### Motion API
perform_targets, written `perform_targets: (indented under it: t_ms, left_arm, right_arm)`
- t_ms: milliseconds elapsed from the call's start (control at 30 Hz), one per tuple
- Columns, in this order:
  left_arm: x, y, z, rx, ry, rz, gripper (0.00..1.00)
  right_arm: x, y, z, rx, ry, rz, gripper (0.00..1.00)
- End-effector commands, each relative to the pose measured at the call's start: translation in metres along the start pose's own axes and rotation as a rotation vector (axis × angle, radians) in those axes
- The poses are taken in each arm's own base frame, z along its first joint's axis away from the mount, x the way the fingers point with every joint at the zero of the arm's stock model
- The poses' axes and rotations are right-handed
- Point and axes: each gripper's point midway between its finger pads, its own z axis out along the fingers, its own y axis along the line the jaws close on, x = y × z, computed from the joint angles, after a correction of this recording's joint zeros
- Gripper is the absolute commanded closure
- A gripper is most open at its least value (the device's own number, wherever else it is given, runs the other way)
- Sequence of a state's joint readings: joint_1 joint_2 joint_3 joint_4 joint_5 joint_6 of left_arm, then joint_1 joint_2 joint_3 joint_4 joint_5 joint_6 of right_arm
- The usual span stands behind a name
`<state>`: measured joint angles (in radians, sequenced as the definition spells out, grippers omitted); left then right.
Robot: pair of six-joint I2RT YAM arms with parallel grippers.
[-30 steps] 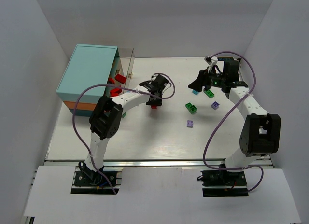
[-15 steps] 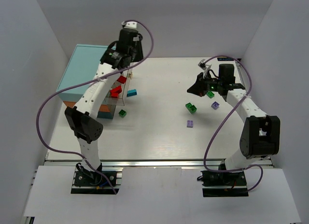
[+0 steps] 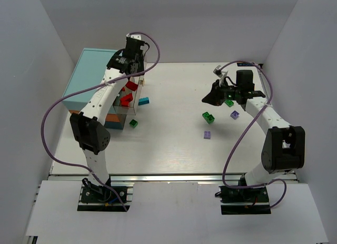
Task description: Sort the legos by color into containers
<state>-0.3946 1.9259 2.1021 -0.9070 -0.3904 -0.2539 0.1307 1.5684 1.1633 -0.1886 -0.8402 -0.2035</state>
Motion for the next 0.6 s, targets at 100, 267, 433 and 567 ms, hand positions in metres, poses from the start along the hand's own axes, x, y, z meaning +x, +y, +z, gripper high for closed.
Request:
perform_targets:
  t_ms: [100, 267, 433, 567]
  left_arm:
    - [-0.011, 0.039, -0.019, -0.1, -0.037, -0.014, 0.65]
    - [-0.021, 0.027, -0.024, -0.028, -0.062, -0.017, 0.34]
    - [-0.037, 0.004, -0.037, 0.093, -0.109, -0.026, 0.32]
    - [-0.047, -0.027, -0.051, 0.255, -0.129, -0.047, 0.7]
  right_arm:
    - [-0.01, 0.006, 0.001, -0.015, -0.003, -0.039, 0.82]
    - [-0.01, 0.008, 0.002, -0.024, 0.003, -0.039, 0.75]
    - [-0.009, 0.009, 0.002, -0.029, 0.003, -0.05, 0.46]
    - [-0.01, 0.01, 0.002, -0.028, -0.005, -0.067, 0.46]
